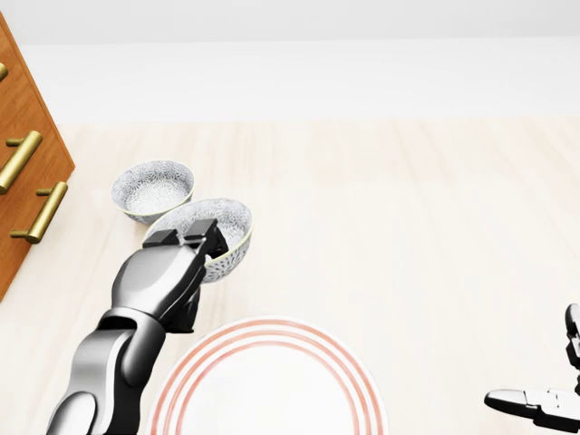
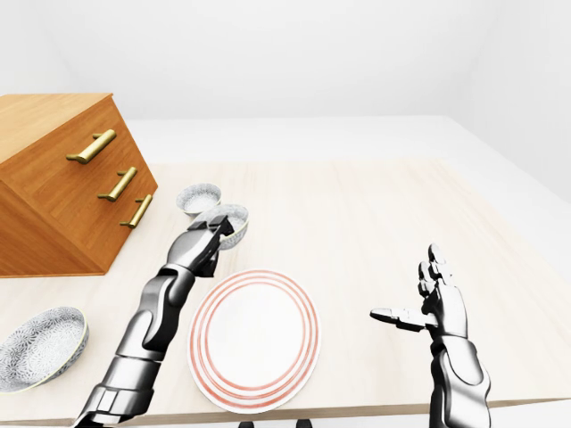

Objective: Put the bowl in the middle on the plate.

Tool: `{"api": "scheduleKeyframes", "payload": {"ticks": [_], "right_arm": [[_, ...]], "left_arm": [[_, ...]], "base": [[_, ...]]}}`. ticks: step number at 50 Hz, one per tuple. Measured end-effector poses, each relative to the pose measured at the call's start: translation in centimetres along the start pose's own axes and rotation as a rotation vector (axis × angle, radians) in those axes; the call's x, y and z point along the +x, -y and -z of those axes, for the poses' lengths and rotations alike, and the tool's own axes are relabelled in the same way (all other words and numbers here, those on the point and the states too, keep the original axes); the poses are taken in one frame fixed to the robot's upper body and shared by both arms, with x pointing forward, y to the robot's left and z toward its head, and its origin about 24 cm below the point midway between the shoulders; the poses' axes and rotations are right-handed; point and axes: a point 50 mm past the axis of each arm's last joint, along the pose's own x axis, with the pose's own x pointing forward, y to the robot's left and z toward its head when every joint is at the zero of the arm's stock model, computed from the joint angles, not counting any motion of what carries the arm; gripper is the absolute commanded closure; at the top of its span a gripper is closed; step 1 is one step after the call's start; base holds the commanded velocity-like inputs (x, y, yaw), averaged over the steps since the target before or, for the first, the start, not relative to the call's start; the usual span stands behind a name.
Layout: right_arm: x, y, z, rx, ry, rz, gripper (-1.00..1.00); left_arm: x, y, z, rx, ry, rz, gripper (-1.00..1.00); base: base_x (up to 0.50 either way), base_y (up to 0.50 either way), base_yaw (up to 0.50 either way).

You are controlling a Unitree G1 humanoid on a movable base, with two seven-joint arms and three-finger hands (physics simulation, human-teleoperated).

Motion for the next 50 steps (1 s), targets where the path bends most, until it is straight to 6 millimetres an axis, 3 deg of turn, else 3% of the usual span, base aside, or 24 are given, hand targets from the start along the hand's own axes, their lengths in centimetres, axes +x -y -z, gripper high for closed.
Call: {"api": "scheduleKeyframes", "payload": {"ticks": [33,50], "right_arm": [[0.0,-0.1,0.1,-0.006,-0.004,-0.001,-1.00],[0.0,-0.1,0.2,-0.008,-0.005,-0.001,-1.00]], "left_arm": [[-5.0,-2.2,-3.6,-0.059,0.151,-0.087,1.00],[-7.0,-2.4,-4.4,-0.063,0.177,-0.091,1.00]], "base": [[0.00,0.00,0.00],[0.00,0.00,0.00]]}}
